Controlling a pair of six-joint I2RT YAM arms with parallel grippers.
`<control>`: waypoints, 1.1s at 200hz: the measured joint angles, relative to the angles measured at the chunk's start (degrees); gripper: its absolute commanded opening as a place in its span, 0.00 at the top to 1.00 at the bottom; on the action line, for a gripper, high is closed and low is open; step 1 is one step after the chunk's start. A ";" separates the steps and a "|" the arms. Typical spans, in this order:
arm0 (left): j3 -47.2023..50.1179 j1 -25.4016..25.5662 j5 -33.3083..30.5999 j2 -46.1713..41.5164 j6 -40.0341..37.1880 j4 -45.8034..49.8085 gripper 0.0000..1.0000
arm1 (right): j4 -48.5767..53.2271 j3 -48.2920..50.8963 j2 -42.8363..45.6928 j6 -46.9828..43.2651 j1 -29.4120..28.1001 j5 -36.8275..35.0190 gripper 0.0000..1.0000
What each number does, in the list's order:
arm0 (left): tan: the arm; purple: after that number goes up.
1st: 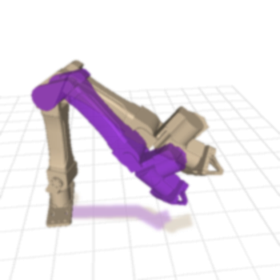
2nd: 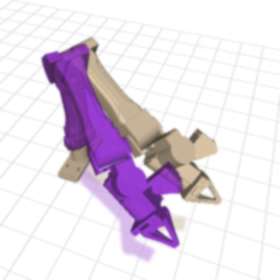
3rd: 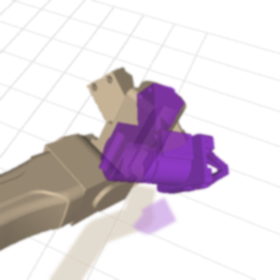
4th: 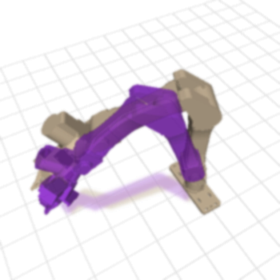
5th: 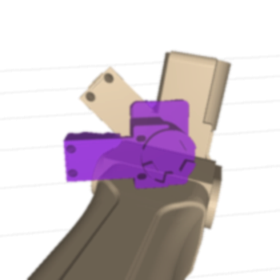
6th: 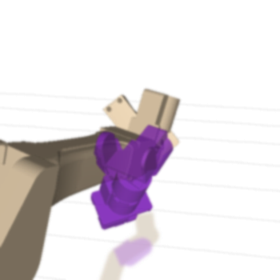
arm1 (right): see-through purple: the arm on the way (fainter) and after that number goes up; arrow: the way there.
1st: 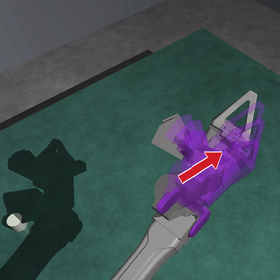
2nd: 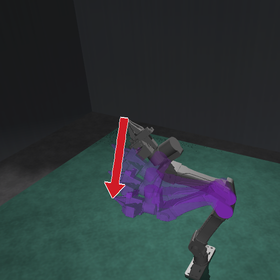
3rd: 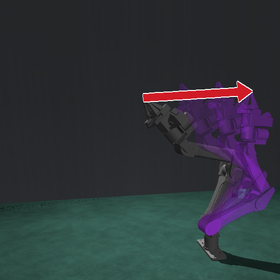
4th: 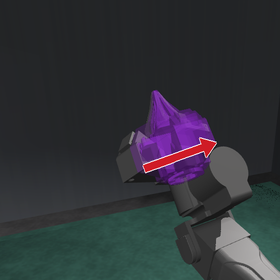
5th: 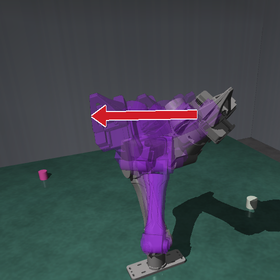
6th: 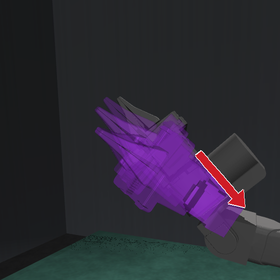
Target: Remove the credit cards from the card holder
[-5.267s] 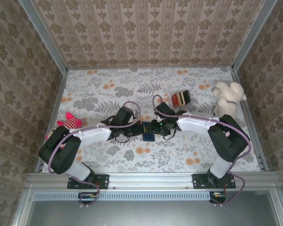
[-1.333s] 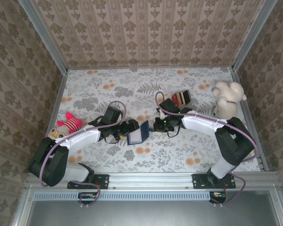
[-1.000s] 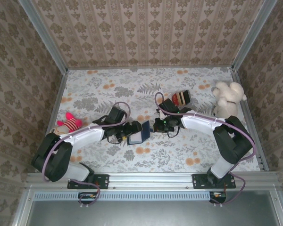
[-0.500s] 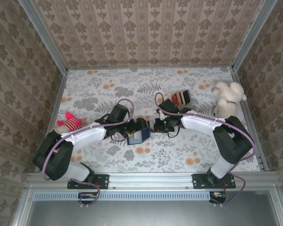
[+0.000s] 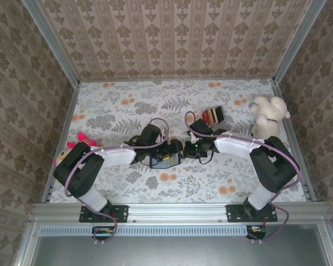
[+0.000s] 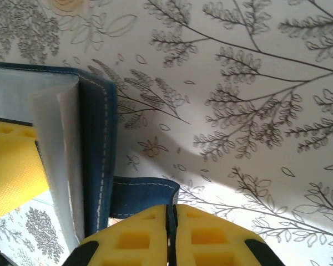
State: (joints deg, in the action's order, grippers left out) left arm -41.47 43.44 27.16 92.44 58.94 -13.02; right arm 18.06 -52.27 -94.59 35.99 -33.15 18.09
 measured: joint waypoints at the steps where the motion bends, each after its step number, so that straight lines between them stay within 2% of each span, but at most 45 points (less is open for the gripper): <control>1: -0.04 0.02 -0.02 0.07 0.00 -0.04 0.17 | -0.02 0.02 0.00 -0.02 0.00 0.00 0.91; 23: -0.24 0.09 -0.26 0.98 0.46 -0.74 0.18 | -0.15 0.39 0.00 0.31 0.59 0.33 0.87; 52: -0.24 0.09 -1.33 0.98 0.92 -0.70 0.24 | -1.07 0.94 0.59 1.03 1.25 0.55 0.75; 73: -0.20 0.09 -2.54 0.96 1.29 -0.57 0.32 | -1.07 1.46 2.95 1.55 1.62 0.11 0.71; 108: 0.22 0.09 -4.61 0.68 1.29 0.35 0.35 | -1.03 1.51 8.44 1.46 1.81 -1.95 0.63; 199: 0.22 0.44 -5.55 -0.07 1.25 1.09 0.37 | -0.92 2.95 12.24 1.90 1.81 -1.31 0.65; 220: 0.11 0.94 -5.55 -1.49 1.07 1.79 0.41 | -0.94 2.95 12.74 1.90 1.81 -1.20 0.67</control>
State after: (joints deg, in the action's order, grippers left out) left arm -41.36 44.38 21.61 90.96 60.01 -11.22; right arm 17.12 -49.32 -81.84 37.89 -31.33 16.88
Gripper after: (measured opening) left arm 0.615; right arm 0.344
